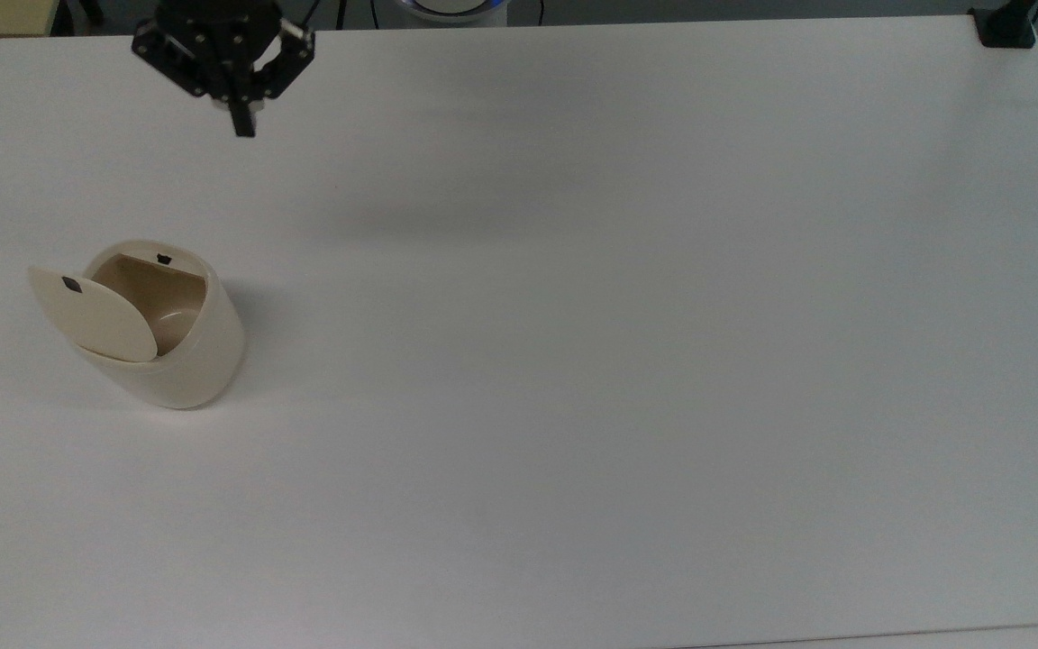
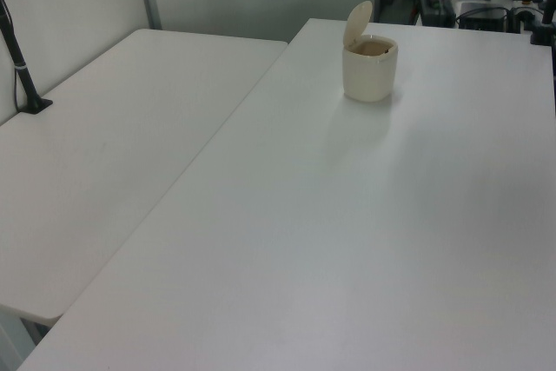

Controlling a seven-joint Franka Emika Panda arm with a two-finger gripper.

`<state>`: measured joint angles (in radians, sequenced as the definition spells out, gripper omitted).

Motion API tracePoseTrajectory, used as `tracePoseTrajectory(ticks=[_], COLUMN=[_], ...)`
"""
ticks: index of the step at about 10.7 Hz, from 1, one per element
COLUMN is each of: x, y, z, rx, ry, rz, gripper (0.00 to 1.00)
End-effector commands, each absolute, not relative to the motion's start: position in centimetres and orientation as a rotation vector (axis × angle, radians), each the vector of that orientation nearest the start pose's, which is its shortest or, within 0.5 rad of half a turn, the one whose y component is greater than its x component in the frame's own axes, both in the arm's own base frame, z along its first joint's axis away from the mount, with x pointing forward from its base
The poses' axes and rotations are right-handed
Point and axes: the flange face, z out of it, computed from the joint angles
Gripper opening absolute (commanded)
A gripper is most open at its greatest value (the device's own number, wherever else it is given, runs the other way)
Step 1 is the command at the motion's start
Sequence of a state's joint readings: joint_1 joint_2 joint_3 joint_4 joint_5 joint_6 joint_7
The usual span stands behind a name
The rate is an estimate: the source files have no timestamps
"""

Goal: Open the trash bin

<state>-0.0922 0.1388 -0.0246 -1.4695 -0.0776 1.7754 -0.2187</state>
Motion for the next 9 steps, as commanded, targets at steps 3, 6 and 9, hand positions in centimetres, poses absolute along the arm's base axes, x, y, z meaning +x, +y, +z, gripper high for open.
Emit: tracePoseTrajectory(ticks=[3, 6, 9], x=[58.8, 58.3, 57.2], y=[-0.8, -0.2, -0.1], z=[62.1, 61.8, 62.0], rx=[-3.207, -3.204, -3.200], ry=[-0.300, -0.221, -0.224], rz=[-0.124, -0.077, 0.006], gripper=[0.02, 0.03, 0.30])
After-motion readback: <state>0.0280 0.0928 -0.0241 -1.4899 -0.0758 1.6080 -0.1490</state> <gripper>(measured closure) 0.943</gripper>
